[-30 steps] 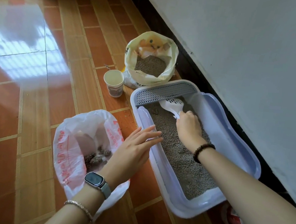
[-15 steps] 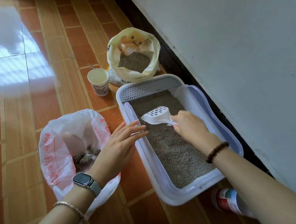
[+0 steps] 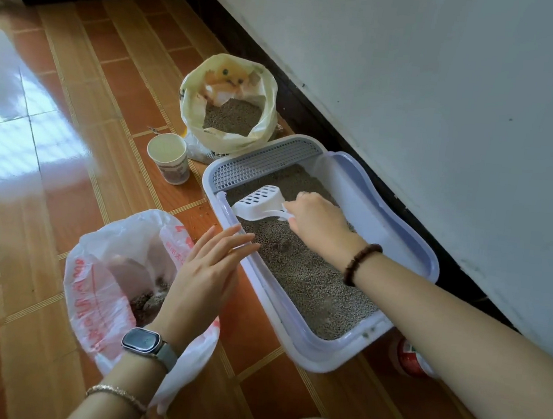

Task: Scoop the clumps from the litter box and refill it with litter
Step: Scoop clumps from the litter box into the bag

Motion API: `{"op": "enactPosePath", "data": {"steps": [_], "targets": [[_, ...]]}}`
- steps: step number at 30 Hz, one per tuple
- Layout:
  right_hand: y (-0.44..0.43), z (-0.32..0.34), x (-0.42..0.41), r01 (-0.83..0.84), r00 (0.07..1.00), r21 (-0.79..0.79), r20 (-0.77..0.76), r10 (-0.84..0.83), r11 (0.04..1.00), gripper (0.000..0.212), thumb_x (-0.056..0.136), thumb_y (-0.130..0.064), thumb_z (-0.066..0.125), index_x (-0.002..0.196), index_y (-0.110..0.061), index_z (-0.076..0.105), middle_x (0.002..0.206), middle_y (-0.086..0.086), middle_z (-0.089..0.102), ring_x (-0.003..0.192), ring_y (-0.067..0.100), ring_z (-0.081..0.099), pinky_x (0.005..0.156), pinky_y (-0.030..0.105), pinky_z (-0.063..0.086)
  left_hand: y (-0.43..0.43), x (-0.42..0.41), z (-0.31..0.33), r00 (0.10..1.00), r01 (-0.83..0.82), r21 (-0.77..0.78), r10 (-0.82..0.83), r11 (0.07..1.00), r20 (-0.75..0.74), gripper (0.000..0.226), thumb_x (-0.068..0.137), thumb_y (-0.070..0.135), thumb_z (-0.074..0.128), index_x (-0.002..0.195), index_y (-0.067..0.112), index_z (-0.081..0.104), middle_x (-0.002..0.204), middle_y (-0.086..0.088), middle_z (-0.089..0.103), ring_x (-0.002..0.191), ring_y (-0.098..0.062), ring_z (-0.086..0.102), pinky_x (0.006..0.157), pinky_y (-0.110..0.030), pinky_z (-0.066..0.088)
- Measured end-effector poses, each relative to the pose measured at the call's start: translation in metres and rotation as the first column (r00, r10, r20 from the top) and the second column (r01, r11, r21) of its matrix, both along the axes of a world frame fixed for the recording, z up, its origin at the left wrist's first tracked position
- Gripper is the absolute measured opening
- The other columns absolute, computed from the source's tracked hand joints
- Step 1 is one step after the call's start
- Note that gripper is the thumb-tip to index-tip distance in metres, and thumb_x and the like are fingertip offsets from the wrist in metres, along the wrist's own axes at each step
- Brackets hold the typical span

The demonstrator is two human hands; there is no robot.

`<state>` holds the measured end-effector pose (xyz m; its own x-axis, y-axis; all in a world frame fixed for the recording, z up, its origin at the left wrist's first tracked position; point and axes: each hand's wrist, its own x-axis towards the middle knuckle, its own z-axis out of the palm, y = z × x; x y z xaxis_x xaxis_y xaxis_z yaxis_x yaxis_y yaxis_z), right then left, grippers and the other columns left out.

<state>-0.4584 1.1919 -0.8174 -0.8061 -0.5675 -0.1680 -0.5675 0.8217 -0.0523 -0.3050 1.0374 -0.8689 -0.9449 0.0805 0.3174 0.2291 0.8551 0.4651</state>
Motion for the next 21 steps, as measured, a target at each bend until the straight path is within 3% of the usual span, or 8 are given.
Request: {"op": "enactPosePath", "data": {"steps": [7,11,13,16,21], "targets": [[0.004,-0.002,-0.001,0.009,1.000,0.113,0.020,-0.012,0.994,0.028,0.094,-0.010,0.051,0.120,-0.010,0.063,0.116,0.010,0.058,0.110,0.028,0.054,0.072,0.034,0.038,0.001,0.000,0.000,1.000,-0.004,-0.023,0.004,1.000,0.007,0.040,0.095,0.012,0.040,0.128,0.018,0.059,0.138,0.005,0.053,0.141,-0.013,0.034,0.120,-0.045,0.020],[0.026,0.009,-0.002,0.051,0.997,0.160,0.054,-0.060,0.986,0.033,0.093,-0.012,0.054,0.123,-0.021,0.065,0.114,0.007,0.061,0.102,0.026,0.056,0.069,0.033,0.039,0.002,0.001,0.000,1.000,-0.016,-0.015,0.016,1.000,-0.001,0.039,0.095,0.014,0.038,0.126,0.018,0.061,0.137,0.005,0.054,0.140,-0.013,0.035,0.120,-0.043,0.019],[0.037,0.014,-0.001,0.006,0.999,0.159,0.042,-0.012,0.987,0.033,0.095,-0.015,0.054,0.123,-0.028,0.065,0.111,0.004,0.061,0.095,0.023,0.053,0.068,0.033,0.039,0.002,0.002,0.000,1.000,-0.017,-0.013,0.017,1.000,-0.011,0.038,0.095,0.013,0.038,0.125,0.018,0.062,0.136,0.003,0.055,0.139,-0.015,0.038,0.120,-0.043,0.020],[0.057,0.021,-0.003,-0.101,0.994,0.084,0.044,0.098,0.991,0.037,0.095,-0.026,0.059,0.128,-0.042,0.058,0.113,-0.003,0.060,0.103,0.018,0.053,0.076,0.031,0.043,0.001,0.003,-0.001,1.000,-0.021,-0.026,0.021,0.999,0.001,0.039,0.096,0.015,0.037,0.125,0.018,0.062,0.136,0.003,0.055,0.139,-0.015,0.037,0.118,-0.046,0.023],[0.071,0.025,-0.008,-0.242,0.966,0.103,0.119,0.230,0.965,0.040,0.090,-0.032,0.064,0.126,-0.046,0.058,0.113,-0.013,0.062,0.100,0.013,0.049,0.085,0.031,0.039,0.004,0.002,-0.002,1.000,-0.029,-0.014,0.029,0.999,0.001,0.038,0.095,0.013,0.040,0.126,0.019,0.061,0.137,0.003,0.054,0.139,-0.014,0.037,0.118,-0.048,0.024]]}}
